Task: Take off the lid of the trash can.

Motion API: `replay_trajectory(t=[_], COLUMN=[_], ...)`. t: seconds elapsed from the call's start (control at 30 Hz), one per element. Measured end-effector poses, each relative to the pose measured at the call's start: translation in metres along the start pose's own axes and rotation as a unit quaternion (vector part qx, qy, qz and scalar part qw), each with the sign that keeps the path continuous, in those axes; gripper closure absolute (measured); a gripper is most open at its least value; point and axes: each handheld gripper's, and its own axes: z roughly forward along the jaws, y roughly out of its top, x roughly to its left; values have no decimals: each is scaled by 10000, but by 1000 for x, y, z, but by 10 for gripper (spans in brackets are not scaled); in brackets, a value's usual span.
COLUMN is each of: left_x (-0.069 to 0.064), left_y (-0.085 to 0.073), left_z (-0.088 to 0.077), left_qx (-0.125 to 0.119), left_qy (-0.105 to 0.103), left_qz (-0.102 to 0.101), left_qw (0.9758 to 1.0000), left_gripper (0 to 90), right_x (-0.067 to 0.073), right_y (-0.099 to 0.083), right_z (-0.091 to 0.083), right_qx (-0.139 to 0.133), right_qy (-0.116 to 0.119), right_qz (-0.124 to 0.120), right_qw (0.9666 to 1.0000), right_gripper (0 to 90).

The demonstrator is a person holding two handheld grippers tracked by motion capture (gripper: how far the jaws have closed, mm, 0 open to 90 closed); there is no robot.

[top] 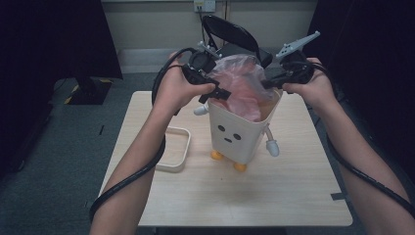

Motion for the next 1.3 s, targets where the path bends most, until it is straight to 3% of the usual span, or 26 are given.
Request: replay_trajectory(t=[0.07,0.13,0.17,0.33,0.57,0.67,0.7,0.73,0.77,0.83,0.9,0.97,1.03,1.13,1.17,1.3], left_x=[3,5,7,4,-2,-1,2,2,4,3,0,-6,-10,-11,-11,-14], left_y=[-2,-2,-1,6,17,17,16,16,17,18,20,24,26,26,26,25], left_z=[-4,-6,-6,1,19,16,13,13,10,11,14,19,25,35,37,39], left_qx=[22,-23,-188,-389,-287,-254,-269,-269,-282,-303,-414,-506,-376,-340,-318,-50], left_qy=[134,230,291,289,322,493,604,604,746,726,404,352,382,158,142,143], left_qz=[59,-77,-93,-107,-11,-102,-293,-293,-481,-474,-363,-103,125,160,152,160], left_qw=[9999,9997,9994,9988,9991,9984,9974,9974,9956,9958,9977,9980,9985,9992,9993,9998], left_gripper=[424,444,453,483,545,590,574,570,570,570,556,513,526,555,574,807], right_x=[-4,-8,-9,-4,21,29,34,36,37,38,38,38,39,39,40,42], right_y=[-5,-8,-11,-10,4,6,7,7,7,6,6,6,7,8,8,9], right_z=[-2,-5,-6,-4,3,4,5,6,6,7,7,8,9,8,8,8], right_qx=[82,49,-42,-149,-80,-62,-8,22,67,98,47,-18,-58,-101,-116,-179], right_qy=[-111,-99,-43,143,372,501,559,598,585,600,637,663,670,698,675,656], right_qz=[9,51,108,15,-576,-749,-863,-903,-947,-973,-930,-914,-907,-898,-902,-959], right_qw=[9999,9999,9999,9998,9976,9959,9947,9941,9938,9934,9936,9936,9936,9935,9936,9931], right_gripper=[900,900,900,900,900,900,900,900,900,900,900,900,900,900,900,866])
